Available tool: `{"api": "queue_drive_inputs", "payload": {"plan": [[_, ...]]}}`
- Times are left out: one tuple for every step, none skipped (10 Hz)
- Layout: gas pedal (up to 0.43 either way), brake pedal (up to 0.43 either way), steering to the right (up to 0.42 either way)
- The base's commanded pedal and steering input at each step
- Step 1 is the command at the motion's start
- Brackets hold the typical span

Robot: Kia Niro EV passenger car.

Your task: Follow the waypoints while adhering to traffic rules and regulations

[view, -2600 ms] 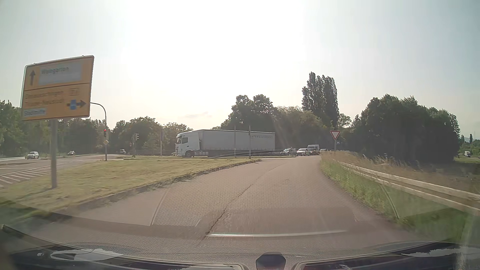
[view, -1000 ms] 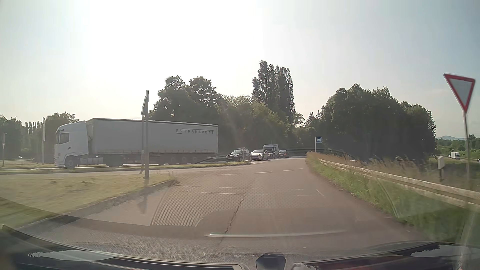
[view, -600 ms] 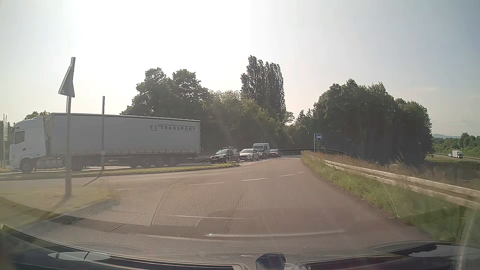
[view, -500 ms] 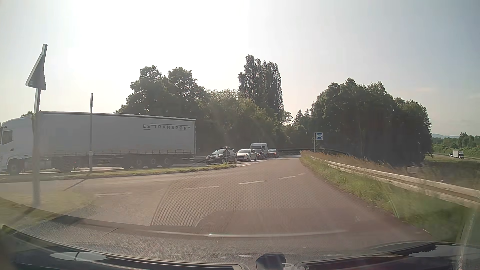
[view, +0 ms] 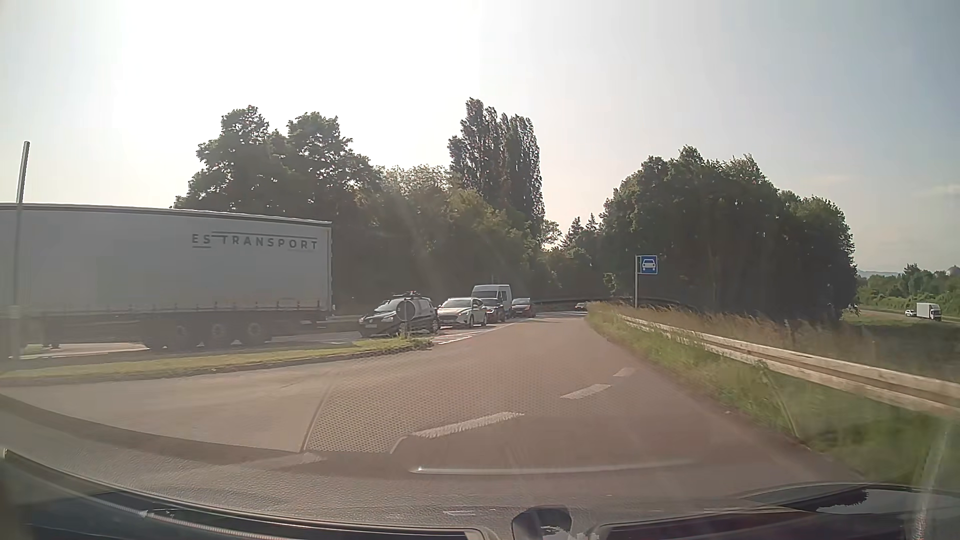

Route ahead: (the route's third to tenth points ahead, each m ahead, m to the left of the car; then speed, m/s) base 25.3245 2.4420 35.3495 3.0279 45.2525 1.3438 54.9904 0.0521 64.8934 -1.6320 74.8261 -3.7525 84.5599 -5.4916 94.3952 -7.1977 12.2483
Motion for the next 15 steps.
{"api": "queue_drive_inputs", "payload": {"plan": [[0.039, 0.0, 0.036], [0.039, 0.0, 0.037], [0.039, 0.0, 0.036], [0.039, 0.0, 0.036], [0.039, 0.0, 0.036], [0.039, 0.0, 0.034], [0.039, 0.0, 0.033], [0.039, 0.0, 0.03], [0.039, 0.0, 0.026], [0.039, 0.0, 0.025], [0.039, 0.0, 0.024], [0.039, 0.0, 0.023], [0.039, 0.0, 0.022], [0.039, 0.0, 0.018], [0.039, 0.0, 0.013]]}}
